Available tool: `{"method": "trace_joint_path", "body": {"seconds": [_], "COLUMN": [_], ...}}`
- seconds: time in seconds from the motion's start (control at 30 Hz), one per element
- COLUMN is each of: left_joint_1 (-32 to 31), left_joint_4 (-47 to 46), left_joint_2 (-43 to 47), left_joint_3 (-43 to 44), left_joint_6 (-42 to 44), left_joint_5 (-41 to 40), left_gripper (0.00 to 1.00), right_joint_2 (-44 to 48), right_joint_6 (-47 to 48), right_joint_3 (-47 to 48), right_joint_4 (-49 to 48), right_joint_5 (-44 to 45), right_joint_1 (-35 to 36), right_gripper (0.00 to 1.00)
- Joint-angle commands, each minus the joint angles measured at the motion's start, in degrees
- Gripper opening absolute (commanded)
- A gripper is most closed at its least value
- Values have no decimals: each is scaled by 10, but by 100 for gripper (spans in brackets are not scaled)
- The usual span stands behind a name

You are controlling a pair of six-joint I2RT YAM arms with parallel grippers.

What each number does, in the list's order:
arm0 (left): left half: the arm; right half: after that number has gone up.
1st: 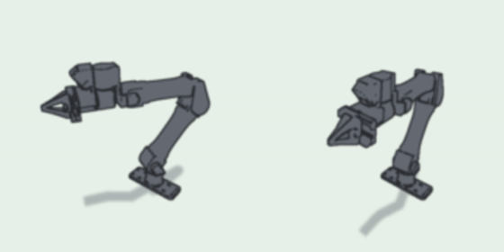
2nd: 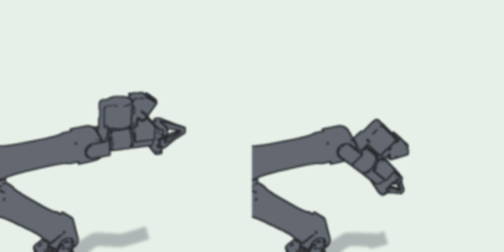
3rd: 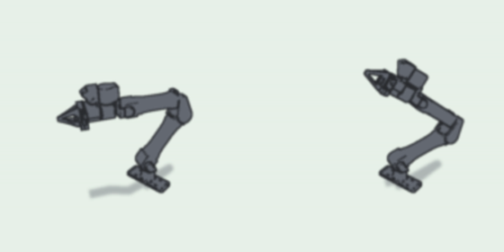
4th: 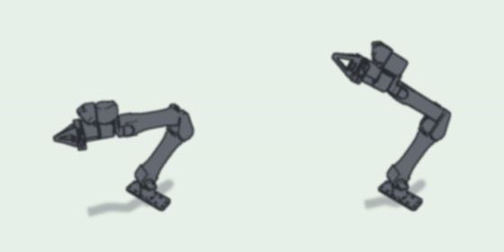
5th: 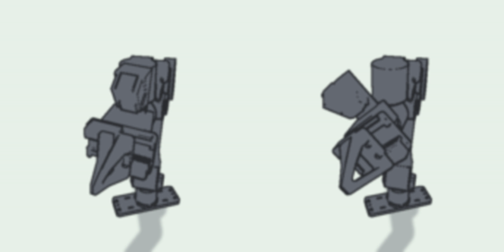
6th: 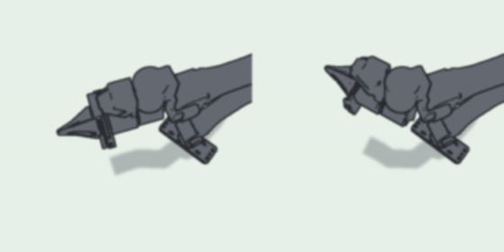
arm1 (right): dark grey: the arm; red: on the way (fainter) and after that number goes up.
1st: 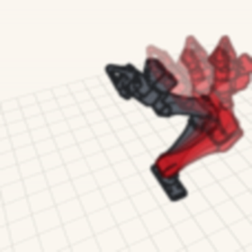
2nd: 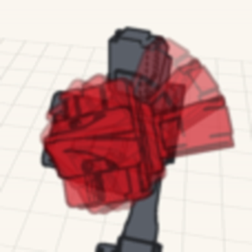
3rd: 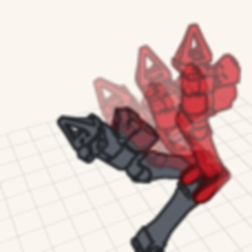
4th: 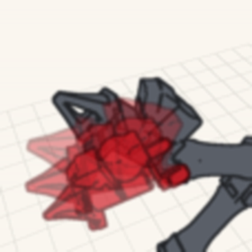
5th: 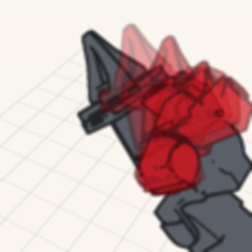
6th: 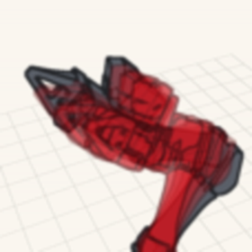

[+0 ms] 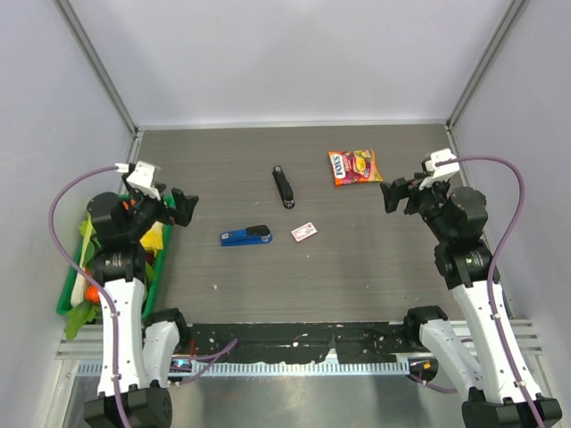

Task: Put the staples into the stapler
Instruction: Pick up the stapler from the center of the board.

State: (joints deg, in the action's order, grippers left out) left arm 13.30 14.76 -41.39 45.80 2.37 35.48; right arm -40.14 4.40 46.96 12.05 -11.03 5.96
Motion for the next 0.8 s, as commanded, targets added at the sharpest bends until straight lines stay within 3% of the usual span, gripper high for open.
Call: {"method": "trace_joint_path", "body": {"seconds": [0.0, 0.2, 0.33, 0.43, 0.77], "left_joint_1": [-2, -85, -214, -261, -299], "left_joint_4": [64, 168, 191, 181, 196], "left_joint_2": [-28, -95, -123, -147, -302], "left_joint_3": [48, 75, 53, 38, 98], "left_joint_6": [42, 150, 212, 232, 315], "left_joint_5": [40, -8, -104, -147, -114], "left_gripper": [100, 100, 100, 100, 100], "right_joint_2": [0, 2, 1, -1, -9], "right_joint_6": [24, 35, 41, 46, 56], "right_joint_3": [-1, -3, -3, -4, -4], "right_joint_4": [-17, -12, -11, -11, -6], "right_joint_5": [-18, -24, -17, -20, -13], "right_joint_1": [4, 4, 3, 4, 4], "right_gripper": [89, 89, 89, 89, 89]}}
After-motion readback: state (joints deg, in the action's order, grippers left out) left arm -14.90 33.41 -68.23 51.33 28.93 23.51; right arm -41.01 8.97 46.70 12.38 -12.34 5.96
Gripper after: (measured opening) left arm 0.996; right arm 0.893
